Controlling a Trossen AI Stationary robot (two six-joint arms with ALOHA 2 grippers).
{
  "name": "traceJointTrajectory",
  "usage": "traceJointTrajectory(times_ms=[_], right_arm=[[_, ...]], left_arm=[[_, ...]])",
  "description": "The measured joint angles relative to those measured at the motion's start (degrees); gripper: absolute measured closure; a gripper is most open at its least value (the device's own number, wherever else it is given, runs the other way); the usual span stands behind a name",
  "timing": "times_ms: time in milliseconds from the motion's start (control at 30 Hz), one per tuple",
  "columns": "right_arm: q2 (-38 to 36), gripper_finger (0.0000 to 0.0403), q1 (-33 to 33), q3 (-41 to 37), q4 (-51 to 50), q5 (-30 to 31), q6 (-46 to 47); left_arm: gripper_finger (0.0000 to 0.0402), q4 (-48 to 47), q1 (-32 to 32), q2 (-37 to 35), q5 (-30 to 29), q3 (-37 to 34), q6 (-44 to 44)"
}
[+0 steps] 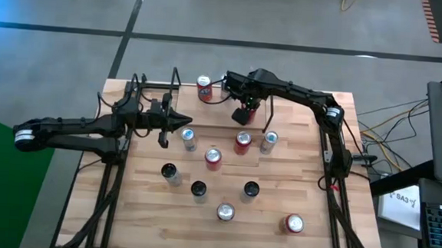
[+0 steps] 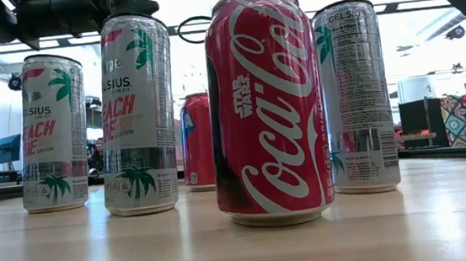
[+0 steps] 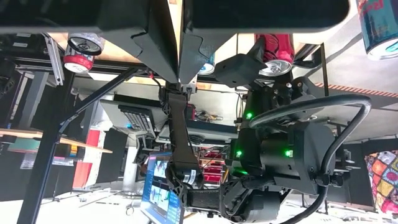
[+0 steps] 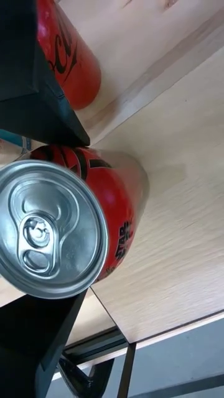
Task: Place canned beverage on shelf
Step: Put the bottom right red soda can on the shelf
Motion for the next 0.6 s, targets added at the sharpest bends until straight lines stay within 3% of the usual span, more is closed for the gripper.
traceJointTrajectory(times_ms=[600], right_arm=[[-0.8, 0.0067, 0.0, 6.4, -0.5, 0.1, 2.0]], left_arm=[[0.0402, -0.2, 0.0, 0.0, 0.0, 0.0, 0.8]])
